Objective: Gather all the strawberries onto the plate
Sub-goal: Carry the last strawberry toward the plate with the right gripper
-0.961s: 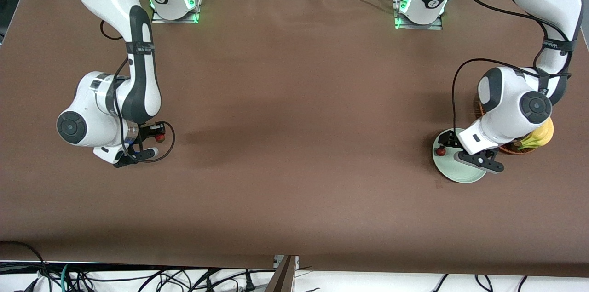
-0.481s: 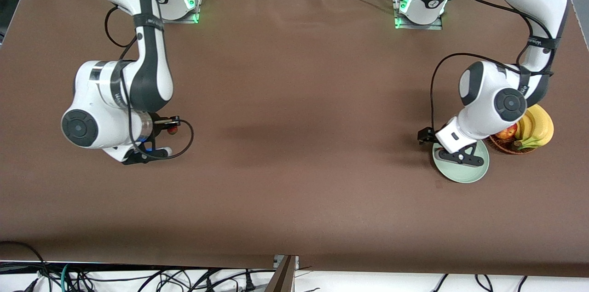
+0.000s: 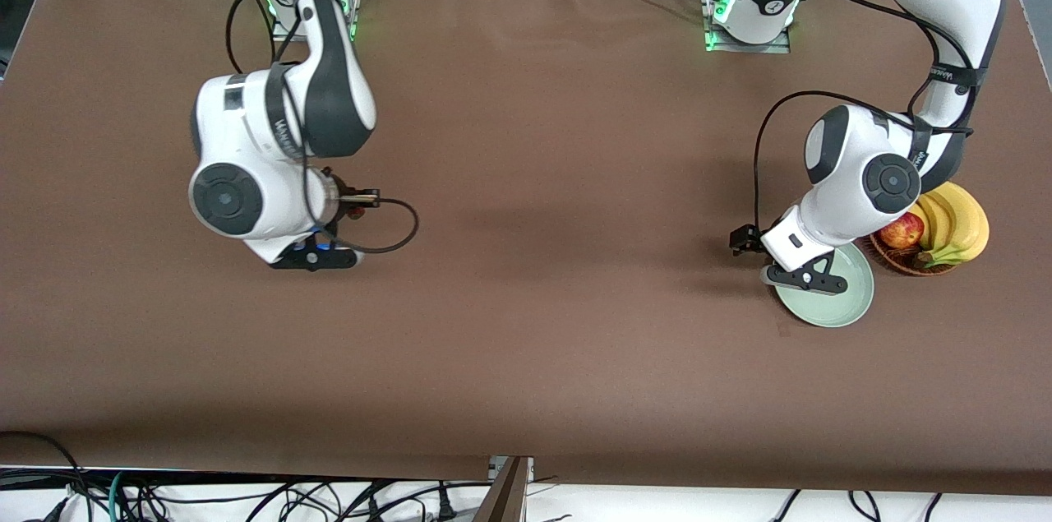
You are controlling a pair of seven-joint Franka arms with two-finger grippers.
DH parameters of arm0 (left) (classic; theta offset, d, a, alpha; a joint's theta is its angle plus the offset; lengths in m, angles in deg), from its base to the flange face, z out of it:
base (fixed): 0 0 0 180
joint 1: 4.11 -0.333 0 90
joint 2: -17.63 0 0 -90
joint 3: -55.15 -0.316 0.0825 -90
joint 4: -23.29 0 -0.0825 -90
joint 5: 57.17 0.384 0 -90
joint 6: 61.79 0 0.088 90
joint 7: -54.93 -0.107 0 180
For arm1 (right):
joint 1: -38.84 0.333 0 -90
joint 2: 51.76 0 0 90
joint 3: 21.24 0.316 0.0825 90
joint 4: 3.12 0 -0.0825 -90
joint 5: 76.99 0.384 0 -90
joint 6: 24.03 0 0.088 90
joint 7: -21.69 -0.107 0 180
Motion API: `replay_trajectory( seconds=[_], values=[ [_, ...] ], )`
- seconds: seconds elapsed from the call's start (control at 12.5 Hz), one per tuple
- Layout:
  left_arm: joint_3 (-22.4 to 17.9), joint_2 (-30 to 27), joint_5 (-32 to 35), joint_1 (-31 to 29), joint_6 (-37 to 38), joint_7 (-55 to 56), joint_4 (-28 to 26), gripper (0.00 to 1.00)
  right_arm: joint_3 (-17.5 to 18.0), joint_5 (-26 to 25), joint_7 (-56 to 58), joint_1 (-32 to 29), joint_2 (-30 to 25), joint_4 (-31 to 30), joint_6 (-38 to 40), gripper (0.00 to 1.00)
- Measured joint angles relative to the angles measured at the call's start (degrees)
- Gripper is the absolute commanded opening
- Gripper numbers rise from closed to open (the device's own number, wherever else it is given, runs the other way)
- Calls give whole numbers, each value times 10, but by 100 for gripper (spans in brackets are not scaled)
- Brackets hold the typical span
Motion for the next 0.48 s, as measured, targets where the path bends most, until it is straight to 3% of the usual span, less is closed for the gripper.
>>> replay_trajectory(
  seconds=[0.16, 0.48],
  values=[
    [8, -2, 0, -2, 11, 1, 0, 100, 23, 31, -69, 3, 0, 21, 0, 29],
    [9, -5, -37, -15, 21, 3, 0, 100, 27, 129, -158, 1, 0, 38, -2, 29]
  ],
)
